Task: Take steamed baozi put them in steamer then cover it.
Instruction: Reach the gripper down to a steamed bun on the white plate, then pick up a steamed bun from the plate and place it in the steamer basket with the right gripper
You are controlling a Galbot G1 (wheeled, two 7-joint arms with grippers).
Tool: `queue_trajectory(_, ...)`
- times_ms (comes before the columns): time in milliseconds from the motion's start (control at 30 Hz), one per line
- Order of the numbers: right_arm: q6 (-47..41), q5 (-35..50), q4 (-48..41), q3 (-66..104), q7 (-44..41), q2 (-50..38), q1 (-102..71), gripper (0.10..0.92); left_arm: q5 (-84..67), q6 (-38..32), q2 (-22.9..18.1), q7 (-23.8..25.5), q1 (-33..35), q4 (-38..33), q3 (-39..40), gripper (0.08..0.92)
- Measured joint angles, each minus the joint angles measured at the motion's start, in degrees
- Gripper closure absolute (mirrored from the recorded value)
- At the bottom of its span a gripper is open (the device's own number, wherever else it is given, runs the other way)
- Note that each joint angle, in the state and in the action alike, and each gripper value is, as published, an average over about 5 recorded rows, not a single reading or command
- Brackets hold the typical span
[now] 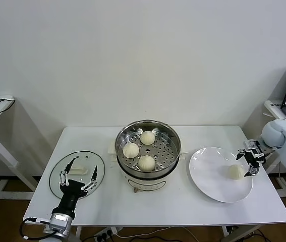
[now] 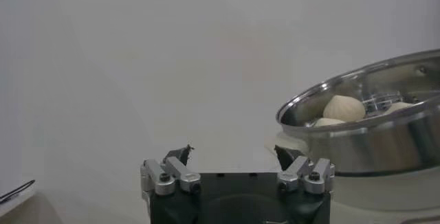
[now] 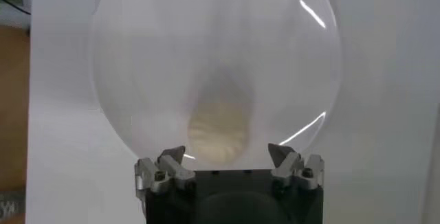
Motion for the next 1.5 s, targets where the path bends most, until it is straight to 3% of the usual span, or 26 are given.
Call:
queue_trajectory(800, 2.0, -5.5, -5.2, 5.1, 2.6, 4.9, -3.6, 0.203, 0.0, -0.2, 0.1, 0.1, -0.4, 1.3, -0.2, 0.177)
queue_trajectory(1167, 2.2, -5.9, -5.3, 5.6, 2.3, 5.0, -3.8, 0.361, 0.0, -0.3, 0.0, 0.1, -0.7, 1.7, -0.1, 0.177)
queue_trajectory(1500, 0.6, -3.1, -3.1, 3.4, 1.3, 2.9, -2.1, 0.374, 0.0, -0.2, 0.0, 0.1, -0.7, 1.3, 0.2, 0.177)
